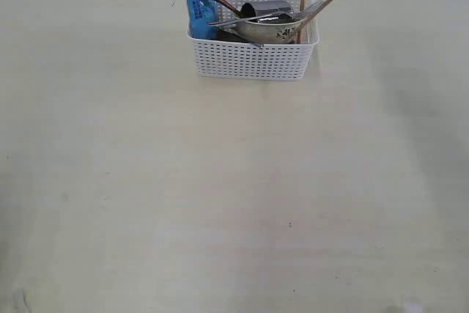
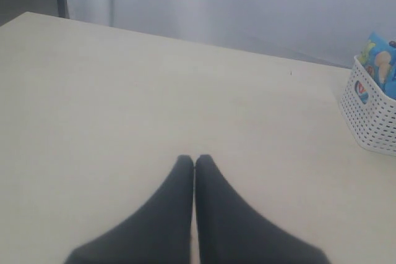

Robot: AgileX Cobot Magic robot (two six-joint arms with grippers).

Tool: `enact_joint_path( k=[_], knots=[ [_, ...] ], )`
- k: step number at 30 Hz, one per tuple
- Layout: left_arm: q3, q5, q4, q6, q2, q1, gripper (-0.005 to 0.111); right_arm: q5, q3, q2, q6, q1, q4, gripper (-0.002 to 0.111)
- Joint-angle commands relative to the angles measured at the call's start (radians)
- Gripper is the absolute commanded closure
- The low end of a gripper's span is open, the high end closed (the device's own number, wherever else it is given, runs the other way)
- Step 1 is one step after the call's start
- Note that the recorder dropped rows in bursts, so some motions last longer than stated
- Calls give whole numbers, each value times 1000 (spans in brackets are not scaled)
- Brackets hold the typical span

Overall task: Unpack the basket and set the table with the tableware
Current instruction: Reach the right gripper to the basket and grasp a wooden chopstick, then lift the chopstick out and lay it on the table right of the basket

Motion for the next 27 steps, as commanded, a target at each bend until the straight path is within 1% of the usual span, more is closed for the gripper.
enact_joint_path(
  k=[1, 7, 10, 13, 16, 19, 21, 22, 24, 27],
  knots=[
    [4, -1, -11, 1, -3, 3, 106, 12, 4, -78, -78, -2, -9, 109],
    [4, -1, -11, 1, -3, 3, 106, 62, 4, -191, -169, -2, -9, 109],
    [4, -1, -11, 1, -3, 3, 106, 137, -14, -242, -239, -5, -9, 109],
    [4, -1, -11, 1, -3, 3, 106, 352, -91, -261, -324, -7, -9, 109],
    [4, -1, -11, 1, -3, 3, 106, 624, -223, -235, -329, -7, -62, 109],
    [4, -1, -11, 1, -3, 3, 106, 894, -351, -177, -224, -7, -201, 109],
    [4, -1, -11, 1, -3, 3, 106, 1039, -415, -130, -111, -7, -340, 109],
    [4, -1, -11, 1, -3, 3, 106, 1090, -434, -107, -74, -5, -396, 109],
    [4, -1, -11, 1, -3, 3, 106, 1176, -441, -65, -20, -5, -444, 109],
    [4, -1, -11, 1, -3, 3, 106, 1222, -400, -12, -12, -5, -439, 109]
  ],
)
